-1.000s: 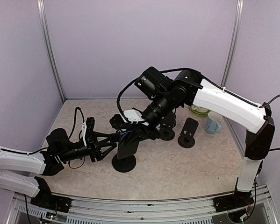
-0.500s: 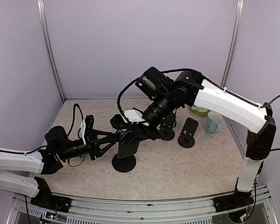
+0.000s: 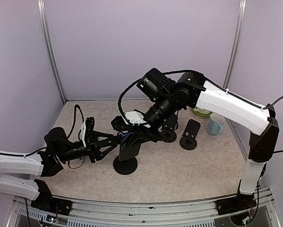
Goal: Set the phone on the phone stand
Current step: Pick up the phone stand from the center of the board.
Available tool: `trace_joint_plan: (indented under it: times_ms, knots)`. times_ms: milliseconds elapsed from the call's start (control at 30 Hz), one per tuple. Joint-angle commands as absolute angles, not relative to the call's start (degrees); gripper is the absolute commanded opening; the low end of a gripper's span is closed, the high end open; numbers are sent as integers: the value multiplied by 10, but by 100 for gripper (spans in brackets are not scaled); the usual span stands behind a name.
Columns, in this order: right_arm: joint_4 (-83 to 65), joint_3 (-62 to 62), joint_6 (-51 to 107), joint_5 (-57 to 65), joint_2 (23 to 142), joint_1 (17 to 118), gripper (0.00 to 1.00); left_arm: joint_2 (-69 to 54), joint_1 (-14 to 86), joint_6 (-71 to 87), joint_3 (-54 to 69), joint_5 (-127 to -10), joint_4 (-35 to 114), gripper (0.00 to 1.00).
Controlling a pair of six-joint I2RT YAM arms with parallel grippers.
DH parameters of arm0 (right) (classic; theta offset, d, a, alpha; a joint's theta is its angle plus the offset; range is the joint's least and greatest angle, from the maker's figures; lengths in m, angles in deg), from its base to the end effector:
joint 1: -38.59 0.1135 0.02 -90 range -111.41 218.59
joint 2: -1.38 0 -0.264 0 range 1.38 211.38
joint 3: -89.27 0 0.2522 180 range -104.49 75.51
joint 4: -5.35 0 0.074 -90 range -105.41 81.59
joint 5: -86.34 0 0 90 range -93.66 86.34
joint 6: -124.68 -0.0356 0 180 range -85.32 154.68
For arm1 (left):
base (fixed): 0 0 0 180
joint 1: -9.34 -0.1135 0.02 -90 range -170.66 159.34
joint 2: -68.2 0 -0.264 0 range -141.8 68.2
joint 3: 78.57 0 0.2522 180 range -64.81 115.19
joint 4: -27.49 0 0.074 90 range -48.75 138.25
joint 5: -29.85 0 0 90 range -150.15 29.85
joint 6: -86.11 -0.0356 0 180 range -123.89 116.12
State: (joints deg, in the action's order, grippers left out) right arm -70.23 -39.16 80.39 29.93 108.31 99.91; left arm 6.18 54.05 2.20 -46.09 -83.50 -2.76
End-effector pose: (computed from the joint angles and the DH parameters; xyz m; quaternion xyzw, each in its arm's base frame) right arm 0.1710 0.3537 0.3745 -0.7852 0.4699 0.3124 0.2551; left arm 0.1480 -0.1664 0.2236 0.3634 0.6019 -0.4273 0.5684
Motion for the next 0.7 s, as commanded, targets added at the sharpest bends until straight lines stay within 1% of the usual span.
trace_joint_plan:
  times_ms: [0,133,567,667]
  knots:
    - [-681,-391,799,308,1055,994,0,91,528,13,-476,-856,-34,43]
    - [-683,-394,798,308,1058,994,0,88,520,14,-475,-880,-33,39]
    - [-679,-385,795,307,1054,993,0,59,505,14,-470,-906,-24,40]
    - [-680,-385,794,308,1055,992,0,57,502,14,-470,-909,-30,37]
